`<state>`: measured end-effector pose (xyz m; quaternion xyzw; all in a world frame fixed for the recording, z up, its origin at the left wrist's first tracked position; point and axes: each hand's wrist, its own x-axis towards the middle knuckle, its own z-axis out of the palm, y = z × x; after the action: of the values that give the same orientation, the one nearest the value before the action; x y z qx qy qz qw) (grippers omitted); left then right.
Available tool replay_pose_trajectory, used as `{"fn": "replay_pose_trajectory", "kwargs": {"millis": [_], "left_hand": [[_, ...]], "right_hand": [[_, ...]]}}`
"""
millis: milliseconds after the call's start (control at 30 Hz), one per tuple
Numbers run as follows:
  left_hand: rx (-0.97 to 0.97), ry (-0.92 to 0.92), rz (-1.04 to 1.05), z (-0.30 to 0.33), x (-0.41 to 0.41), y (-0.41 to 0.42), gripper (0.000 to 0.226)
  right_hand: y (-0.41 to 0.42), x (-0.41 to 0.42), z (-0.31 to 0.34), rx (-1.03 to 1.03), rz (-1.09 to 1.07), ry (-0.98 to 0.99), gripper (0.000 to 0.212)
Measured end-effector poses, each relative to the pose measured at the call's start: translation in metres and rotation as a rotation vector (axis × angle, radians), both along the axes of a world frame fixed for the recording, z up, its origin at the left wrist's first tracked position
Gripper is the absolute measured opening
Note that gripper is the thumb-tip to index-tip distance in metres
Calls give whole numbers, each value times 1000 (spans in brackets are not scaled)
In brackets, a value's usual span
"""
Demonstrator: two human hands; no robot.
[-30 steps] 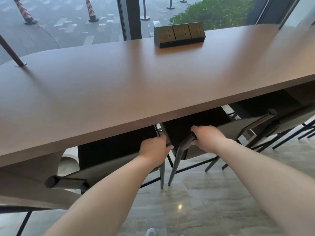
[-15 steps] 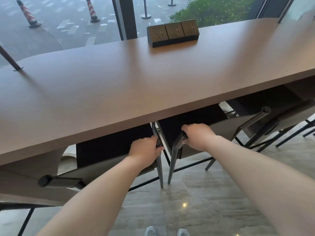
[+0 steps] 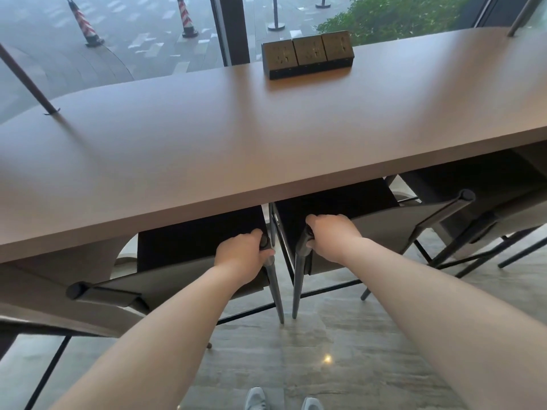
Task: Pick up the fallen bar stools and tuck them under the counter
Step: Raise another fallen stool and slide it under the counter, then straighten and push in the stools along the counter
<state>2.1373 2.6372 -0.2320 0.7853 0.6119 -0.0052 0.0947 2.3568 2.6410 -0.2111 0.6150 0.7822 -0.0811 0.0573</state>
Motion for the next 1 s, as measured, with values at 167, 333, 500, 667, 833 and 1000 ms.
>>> {"fn": "replay_pose_trajectory", "kwargs": {"millis": [167,333,500,667,833,1000], "left_hand": [[-105,-194,76,6,2,-4,44],[-118,-639,234,15,2,-18,44],[-109,-1150,526,41,-9,-32,20],[-124,-1598,632,72,-37,-59,30],[-36,-1720,715,96,-73,-99,33],[124,-1750,810,117,-114,-141,36]], "right_hand": [[-4,-1,-6,26,3,50,43],[-6,-3,-1,-7,-35,269,47],[-10,-9,11,-87,-128,609,44],[-22,-33,31,-160,-216,1076,25],[-31,-73,56,-353,-339,1482,14],[-45,-128,79,-486,-287,1558,17]]}}
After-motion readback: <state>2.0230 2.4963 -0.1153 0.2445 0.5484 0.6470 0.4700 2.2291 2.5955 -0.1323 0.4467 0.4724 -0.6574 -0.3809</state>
